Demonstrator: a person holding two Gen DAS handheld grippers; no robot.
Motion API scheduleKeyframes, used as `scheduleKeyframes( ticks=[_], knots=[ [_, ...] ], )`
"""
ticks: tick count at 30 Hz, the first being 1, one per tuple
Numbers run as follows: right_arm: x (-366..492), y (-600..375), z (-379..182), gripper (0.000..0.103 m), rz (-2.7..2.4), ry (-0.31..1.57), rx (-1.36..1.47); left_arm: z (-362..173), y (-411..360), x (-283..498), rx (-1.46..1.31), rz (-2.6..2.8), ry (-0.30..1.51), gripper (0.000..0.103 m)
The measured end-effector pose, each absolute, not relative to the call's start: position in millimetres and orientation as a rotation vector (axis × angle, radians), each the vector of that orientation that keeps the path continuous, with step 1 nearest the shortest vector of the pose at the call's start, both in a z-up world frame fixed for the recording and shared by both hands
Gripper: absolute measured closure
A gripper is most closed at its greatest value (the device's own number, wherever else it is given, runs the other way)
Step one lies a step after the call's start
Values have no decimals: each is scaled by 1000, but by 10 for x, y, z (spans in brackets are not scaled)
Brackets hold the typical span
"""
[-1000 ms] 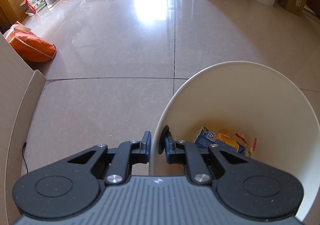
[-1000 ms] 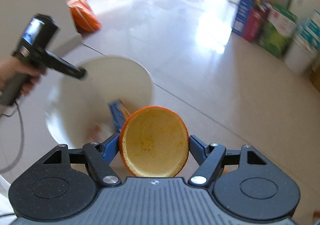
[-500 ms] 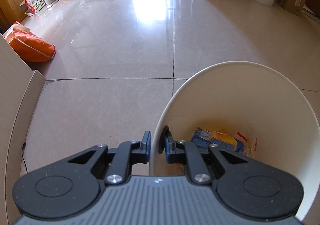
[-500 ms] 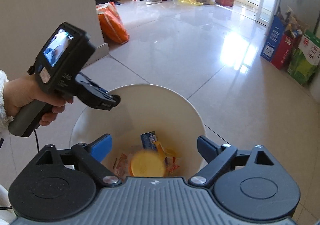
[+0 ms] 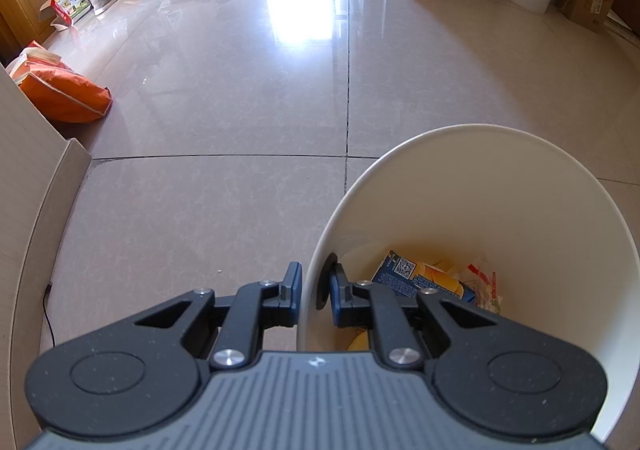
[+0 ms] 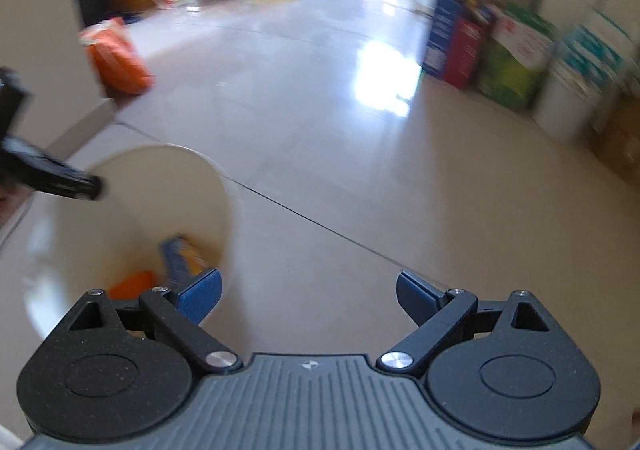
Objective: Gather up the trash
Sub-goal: 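Grasp the crumpled white paper with the right tool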
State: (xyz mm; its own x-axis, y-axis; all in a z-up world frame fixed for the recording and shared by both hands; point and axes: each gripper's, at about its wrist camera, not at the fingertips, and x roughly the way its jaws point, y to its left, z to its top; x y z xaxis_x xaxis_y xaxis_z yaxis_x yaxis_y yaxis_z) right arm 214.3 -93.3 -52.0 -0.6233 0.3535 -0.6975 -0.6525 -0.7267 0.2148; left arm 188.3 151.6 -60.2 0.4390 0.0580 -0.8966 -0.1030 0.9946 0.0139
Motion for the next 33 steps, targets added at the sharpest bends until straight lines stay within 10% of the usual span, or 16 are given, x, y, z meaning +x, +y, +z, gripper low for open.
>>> scheduleKeyframes(
  ticks=[18,33],
  knots=[
    [2726,-115,-2662,8,1695,1169,-803,-617,1562,1910,-56,106,1115,90],
    [2576,106,-3208,23,1489,1276,-701,-625,1544,1900,-51,102,1113,90]
  ],
)
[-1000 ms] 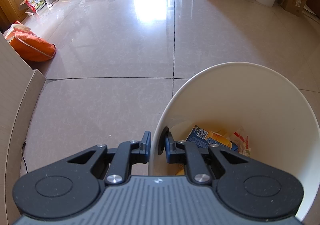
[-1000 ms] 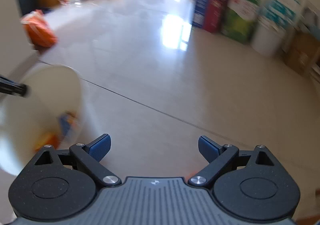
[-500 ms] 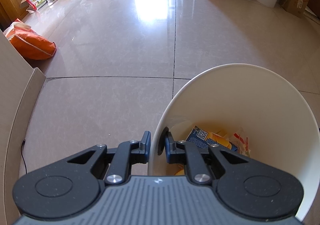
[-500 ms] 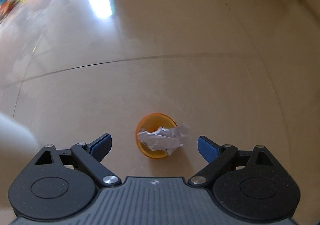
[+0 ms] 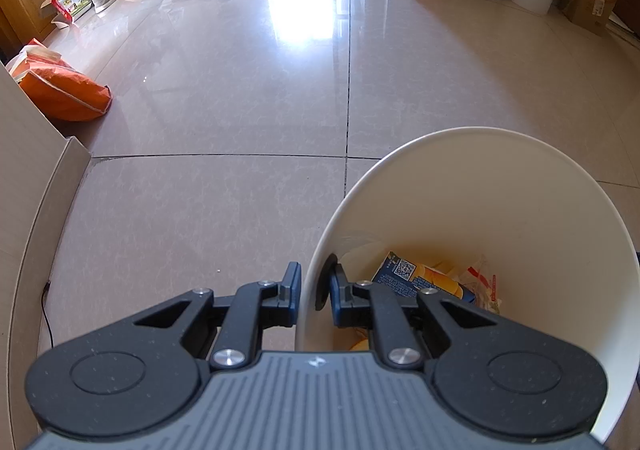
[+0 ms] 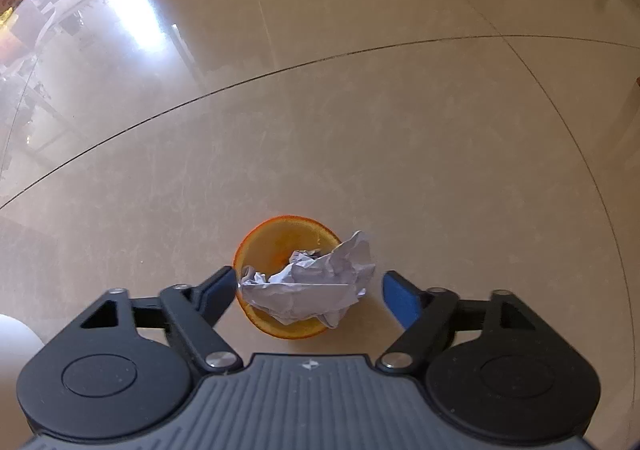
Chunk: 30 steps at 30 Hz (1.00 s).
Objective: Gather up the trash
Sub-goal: 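Grasp the crumpled white paper with the right tool, then carry the white paper over the bin and open the right tool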
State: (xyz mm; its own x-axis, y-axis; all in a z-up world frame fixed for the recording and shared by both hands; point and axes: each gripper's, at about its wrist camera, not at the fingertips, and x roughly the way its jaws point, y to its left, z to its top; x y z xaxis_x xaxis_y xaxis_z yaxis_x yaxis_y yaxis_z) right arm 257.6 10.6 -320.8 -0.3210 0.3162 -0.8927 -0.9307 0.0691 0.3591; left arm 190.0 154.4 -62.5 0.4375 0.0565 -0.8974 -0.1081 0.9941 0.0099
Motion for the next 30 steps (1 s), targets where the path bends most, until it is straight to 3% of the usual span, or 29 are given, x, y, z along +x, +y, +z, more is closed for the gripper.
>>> scheduleKeyframes(
  ticks=[2,10,22,30],
  knots=[
    [2533,102,-3211,31,1487,1264,-709,-624,1544,1900,-53,103,1113,90],
    [2528,120,-3199,48,1457,1298,-645,-629,1526,1896,-54,103,1113,90],
    [2564,18,-2959,52,1485,1288,-648,-621,1529,1888,-58,101,1112,90],
    [2605,-303,-2474,52,1588,1250,-632,-618,1534,1891,-59,102,1114,90]
  ],
)
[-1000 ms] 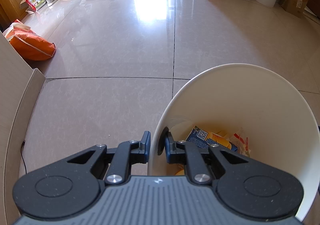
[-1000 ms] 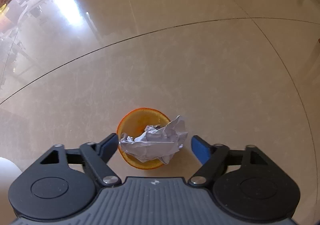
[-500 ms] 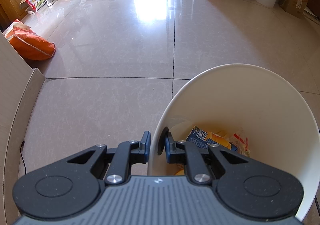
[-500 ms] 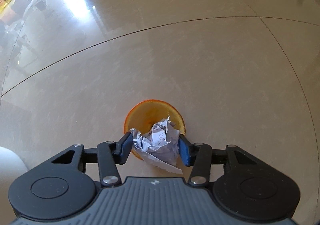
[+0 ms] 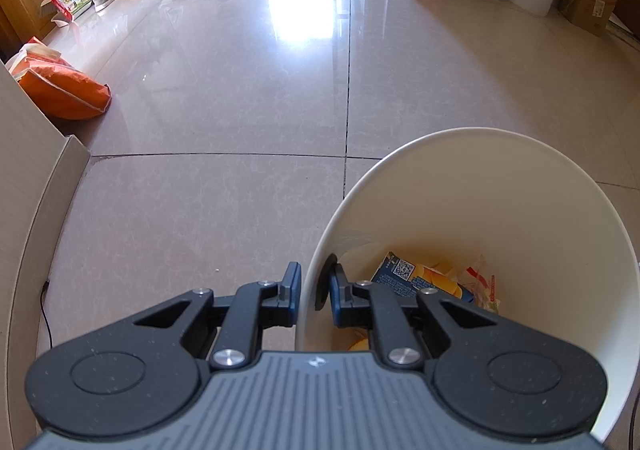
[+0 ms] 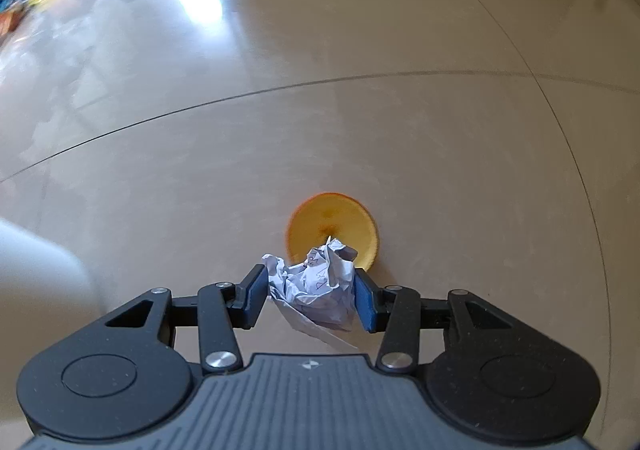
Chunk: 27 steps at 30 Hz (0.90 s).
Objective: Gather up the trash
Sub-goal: 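Carry the white paper over the bin and open the right tool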
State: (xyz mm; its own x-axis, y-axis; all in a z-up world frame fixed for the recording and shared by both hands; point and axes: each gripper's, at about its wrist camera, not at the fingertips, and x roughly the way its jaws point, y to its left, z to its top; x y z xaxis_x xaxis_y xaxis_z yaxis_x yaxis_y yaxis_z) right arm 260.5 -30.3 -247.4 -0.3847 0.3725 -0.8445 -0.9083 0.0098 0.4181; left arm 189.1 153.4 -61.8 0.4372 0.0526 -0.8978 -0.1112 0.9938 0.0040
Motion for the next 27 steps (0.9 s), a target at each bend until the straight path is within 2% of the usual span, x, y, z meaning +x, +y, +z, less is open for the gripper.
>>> scheduleKeyframes(
  ticks=[10,20,27],
  knots=[
    [2421,-869,-1569,52,1794,1139,-687,-620,1558,1899,-56,102,1114,90],
    [2024,-1127,-295,51,2055,960,-584,-621,1534,1898,-52,105,1115,90],
    [1623,-998,82,51,2181,907,-536,-618,1521,1890,-48,104,1115,90]
  ],
)
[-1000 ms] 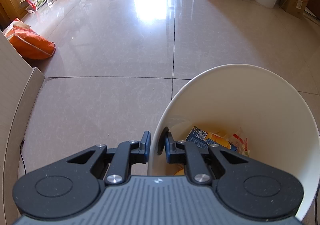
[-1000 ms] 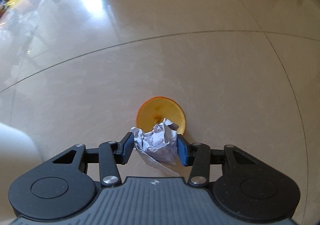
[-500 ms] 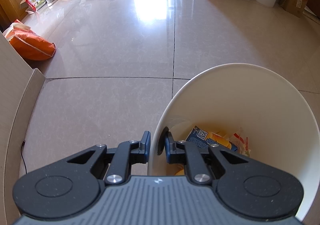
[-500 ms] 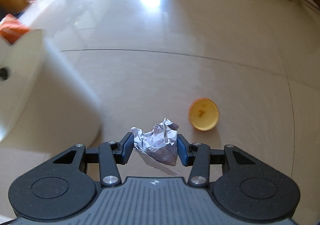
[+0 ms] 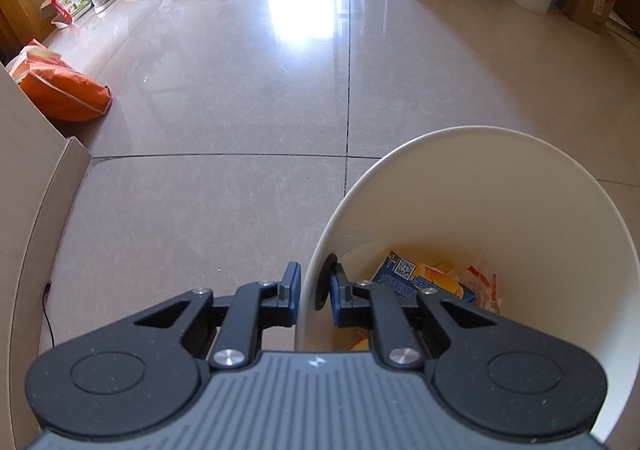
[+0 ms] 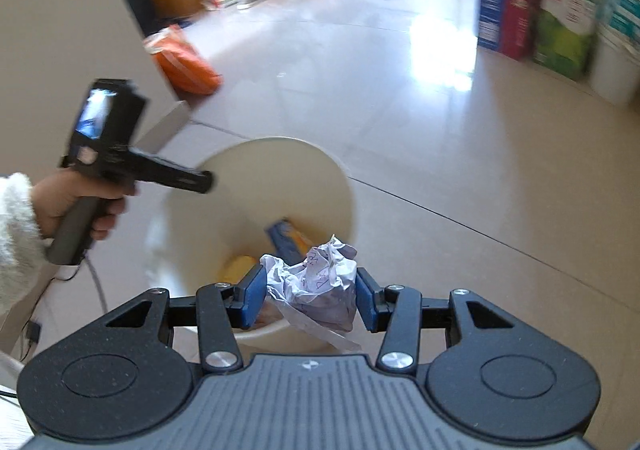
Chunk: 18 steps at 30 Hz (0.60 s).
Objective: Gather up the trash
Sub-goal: 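Carry the white paper over the bin and open the right tool, then lower the right tool onto the last orange peel half and close it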
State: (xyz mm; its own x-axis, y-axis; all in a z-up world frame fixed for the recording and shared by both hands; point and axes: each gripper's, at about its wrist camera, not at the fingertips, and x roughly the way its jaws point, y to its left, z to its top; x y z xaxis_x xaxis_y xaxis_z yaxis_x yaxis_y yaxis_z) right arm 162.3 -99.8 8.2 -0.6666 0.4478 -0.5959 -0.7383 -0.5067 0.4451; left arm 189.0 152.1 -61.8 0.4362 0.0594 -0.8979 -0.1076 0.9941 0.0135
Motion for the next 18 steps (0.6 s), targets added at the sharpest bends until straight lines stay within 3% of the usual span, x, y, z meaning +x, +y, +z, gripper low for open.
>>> scheduleKeyframes(
  ticks=[6,8,11,18],
  knots=[
    [1367,-975,165,45,2208,909,-531,-614,1507,1890,-50,105,1115,90],
    [1345,-980,176,24,2214,910,-514,-607,1502,1894,-50,103,1114,90],
    [1350,-1025,147,5,2195,887,-484,-603,1510,1896,-53,102,1113,90],
    [1557,-1018,41,0,2085,868,-438,-603,1508,1892,-53,103,1113,90]
  ],
)
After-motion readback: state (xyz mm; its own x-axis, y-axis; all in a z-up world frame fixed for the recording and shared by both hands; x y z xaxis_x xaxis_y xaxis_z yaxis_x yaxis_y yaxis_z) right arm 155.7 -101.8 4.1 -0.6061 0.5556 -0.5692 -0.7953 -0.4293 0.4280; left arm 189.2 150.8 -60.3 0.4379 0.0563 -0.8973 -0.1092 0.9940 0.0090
